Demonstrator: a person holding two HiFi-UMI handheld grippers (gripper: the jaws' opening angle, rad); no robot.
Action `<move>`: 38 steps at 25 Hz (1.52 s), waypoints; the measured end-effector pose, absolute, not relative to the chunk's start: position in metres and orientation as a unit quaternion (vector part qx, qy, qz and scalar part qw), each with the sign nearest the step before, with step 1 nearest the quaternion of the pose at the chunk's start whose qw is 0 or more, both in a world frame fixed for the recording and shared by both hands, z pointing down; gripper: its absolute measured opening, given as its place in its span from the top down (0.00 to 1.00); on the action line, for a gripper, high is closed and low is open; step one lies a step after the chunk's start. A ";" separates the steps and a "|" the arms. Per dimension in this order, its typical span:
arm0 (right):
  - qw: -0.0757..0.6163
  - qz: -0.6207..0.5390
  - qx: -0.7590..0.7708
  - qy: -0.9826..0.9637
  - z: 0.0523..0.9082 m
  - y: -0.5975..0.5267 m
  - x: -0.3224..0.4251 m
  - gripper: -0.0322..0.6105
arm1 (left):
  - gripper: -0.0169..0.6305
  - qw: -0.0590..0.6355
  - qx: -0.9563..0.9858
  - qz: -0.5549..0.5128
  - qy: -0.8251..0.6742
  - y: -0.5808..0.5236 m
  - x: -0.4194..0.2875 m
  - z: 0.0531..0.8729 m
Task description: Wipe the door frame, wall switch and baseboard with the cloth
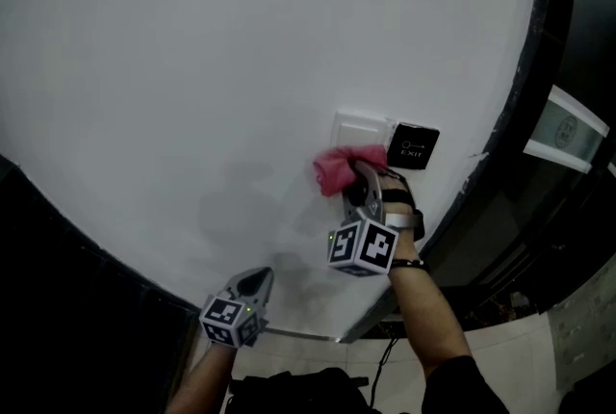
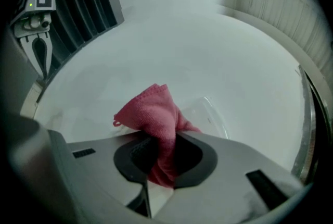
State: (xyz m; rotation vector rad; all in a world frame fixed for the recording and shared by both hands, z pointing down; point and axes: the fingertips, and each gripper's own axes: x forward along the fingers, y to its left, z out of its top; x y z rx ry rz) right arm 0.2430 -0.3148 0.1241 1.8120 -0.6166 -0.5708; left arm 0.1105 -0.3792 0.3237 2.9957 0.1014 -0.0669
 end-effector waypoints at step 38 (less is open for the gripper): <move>0.549 -0.265 0.785 -0.104 0.103 -0.220 0.284 0.86 | 0.99 0.083 0.995 -0.001 0.047 -0.366 0.117 0.339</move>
